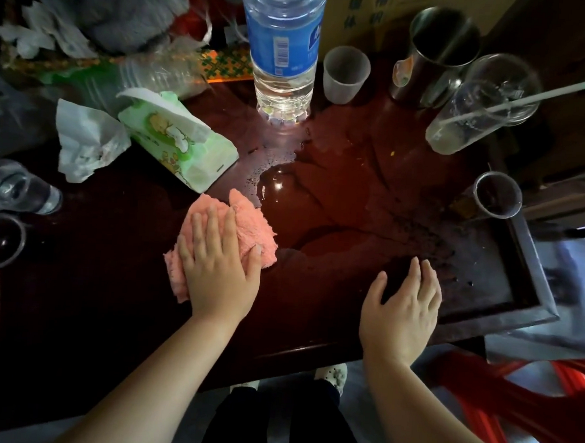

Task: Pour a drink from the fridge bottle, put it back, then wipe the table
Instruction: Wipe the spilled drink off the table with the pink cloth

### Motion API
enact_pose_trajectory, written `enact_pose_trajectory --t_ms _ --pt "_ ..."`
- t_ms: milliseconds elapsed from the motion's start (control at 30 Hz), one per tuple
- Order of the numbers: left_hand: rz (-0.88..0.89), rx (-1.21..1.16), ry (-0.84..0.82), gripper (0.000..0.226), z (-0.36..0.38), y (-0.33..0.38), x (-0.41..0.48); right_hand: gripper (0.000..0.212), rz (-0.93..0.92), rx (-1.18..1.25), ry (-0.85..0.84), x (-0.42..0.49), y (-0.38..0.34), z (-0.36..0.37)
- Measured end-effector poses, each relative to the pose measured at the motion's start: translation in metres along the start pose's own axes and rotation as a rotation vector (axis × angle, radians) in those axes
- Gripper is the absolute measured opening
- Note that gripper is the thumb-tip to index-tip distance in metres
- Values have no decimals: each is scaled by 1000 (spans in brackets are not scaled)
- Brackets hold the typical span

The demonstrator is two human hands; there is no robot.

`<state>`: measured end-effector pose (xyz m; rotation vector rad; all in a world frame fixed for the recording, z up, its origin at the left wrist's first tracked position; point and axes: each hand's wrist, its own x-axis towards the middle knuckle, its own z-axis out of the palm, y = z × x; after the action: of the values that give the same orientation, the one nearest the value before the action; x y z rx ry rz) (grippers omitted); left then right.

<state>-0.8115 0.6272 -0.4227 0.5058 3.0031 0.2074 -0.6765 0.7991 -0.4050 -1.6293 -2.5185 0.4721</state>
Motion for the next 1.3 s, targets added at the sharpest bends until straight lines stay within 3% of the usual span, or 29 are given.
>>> enact_pose_trajectory --t_ms 633,1067,1167,1300 --pt "170 -21 -19 65 2 35 50 57 3 12 -5 1 -1 -2" --pt "407 -147 -19 59 -15 20 56 55 -1 28 30 0 -1 0" --pt "494 -69 -41 57 -25 5 55 54 -1 41 32 0 -1 -1" --pt "469 -4 -26 52 -24 9 64 53 -2 41 38 -1 -1 -1"
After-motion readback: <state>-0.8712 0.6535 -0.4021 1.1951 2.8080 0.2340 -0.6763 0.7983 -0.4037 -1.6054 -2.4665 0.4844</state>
